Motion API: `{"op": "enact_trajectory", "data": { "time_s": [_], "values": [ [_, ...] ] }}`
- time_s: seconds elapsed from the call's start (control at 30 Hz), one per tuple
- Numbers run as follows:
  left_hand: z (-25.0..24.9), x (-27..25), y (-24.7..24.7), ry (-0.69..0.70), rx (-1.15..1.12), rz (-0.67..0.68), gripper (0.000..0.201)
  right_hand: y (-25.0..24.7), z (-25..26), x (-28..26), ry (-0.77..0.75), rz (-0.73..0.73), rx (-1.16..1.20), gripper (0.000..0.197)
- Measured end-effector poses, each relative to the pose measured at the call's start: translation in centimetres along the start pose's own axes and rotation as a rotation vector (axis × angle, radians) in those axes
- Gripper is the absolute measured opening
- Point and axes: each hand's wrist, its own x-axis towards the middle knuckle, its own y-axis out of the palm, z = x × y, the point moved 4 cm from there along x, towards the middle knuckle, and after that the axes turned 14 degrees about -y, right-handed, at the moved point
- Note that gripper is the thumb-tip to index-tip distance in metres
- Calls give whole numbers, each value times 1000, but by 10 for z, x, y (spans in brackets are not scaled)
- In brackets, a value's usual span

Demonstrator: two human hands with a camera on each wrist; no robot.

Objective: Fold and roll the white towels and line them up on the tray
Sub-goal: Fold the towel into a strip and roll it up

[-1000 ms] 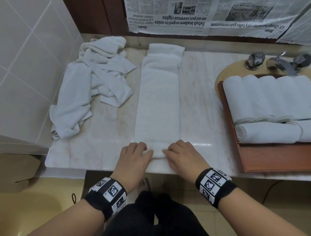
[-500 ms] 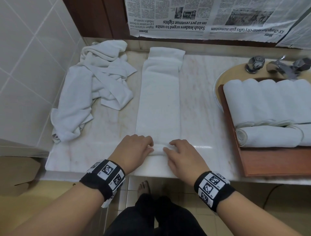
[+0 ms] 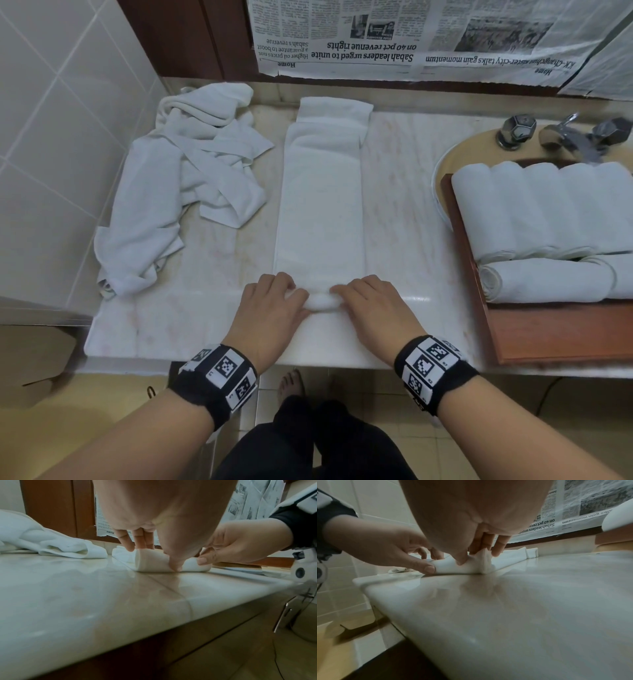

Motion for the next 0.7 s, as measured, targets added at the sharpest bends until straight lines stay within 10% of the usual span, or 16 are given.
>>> {"op": "enact_trajectory", "data": {
  "time_s": [0.47,0.7],
  "values": [
    [11,49,-14,49,-144,257,25,2,-5,3,150,7,-38,48],
    [3,47,-17,-6,-47,14,15,-2,-13,15,120,-34,-136,40]
  ]
}}
